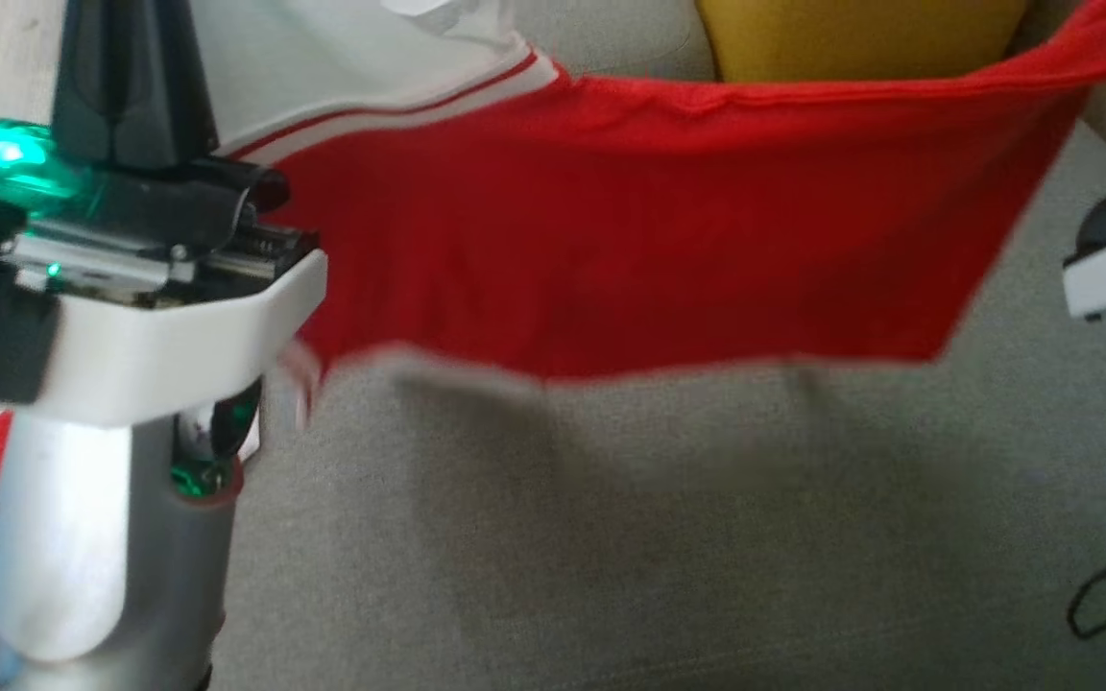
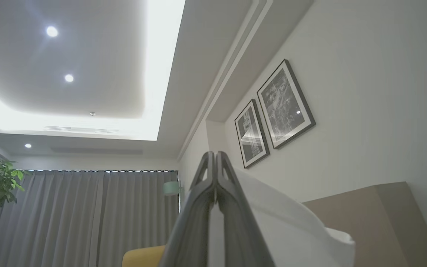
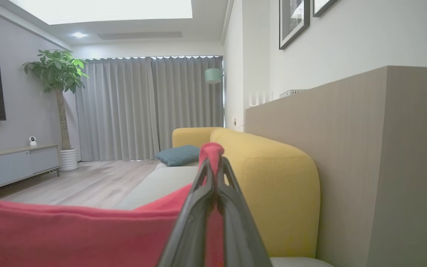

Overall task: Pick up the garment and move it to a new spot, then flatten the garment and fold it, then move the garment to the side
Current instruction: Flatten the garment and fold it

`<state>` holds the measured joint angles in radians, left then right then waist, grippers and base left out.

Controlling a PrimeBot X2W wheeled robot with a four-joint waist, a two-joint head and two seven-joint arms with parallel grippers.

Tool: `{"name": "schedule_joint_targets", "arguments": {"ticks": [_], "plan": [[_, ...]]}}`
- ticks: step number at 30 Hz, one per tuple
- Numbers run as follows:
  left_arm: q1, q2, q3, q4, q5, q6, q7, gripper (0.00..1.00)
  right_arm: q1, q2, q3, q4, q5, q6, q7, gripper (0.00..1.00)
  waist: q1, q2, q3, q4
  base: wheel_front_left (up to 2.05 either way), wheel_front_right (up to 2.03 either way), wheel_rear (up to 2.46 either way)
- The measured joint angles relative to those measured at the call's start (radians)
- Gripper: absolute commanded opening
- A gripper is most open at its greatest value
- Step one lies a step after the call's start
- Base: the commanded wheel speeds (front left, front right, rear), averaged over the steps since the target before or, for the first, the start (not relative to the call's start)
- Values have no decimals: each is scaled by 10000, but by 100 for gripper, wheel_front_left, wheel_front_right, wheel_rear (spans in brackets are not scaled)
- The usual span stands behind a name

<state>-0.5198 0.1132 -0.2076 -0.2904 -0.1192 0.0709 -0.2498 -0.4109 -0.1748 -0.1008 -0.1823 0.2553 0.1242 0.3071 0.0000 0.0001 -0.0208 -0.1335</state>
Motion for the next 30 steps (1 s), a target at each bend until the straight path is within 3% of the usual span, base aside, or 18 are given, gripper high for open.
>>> {"name": "schedule_joint_targets", "arguments": {"ticks": [6, 12, 16, 20, 26, 30], "plan": [[-230, 169, 23, -525, -174, -71, 1009, 0, 416, 414, -311, -1530, -15, 0, 1147, 0, 0, 0, 106, -23, 0, 0, 0], [-1730, 259, 98, 869, -823, -476, 1785, 0, -295, 454, -418, -825, 100, 0, 1480, 0, 0, 0, 607, -8, 0, 0, 0], [-3702, 470, 362, 2769, -949, -832, 1866, 0, -2219, 343, -299, 867, 244, 0, 1266, 0, 0, 0, 1386, -24, 0, 0, 0], [-5876, 512, 610, 4798, -1030, -1099, 1603, 0, -4804, -90, 13, 3070, 102, 0, 347, 0, 0, 0, 2351, -56, 0, 0, 0], [-8919, 397, 945, 7260, -1032, -1020, 391, 0, -8460, -276, -17, 6431, 35, 0, -2015, 0, 1, -1, 3715, -18, 0, 0, 0], [-9957, 188, 1129, 7952, -1018, -978, -17, 0, -9961, -343, -105, 7981, 138, 0, -3680, 0, 1, -1, 4286, 179, 0, 0, 0]]}}
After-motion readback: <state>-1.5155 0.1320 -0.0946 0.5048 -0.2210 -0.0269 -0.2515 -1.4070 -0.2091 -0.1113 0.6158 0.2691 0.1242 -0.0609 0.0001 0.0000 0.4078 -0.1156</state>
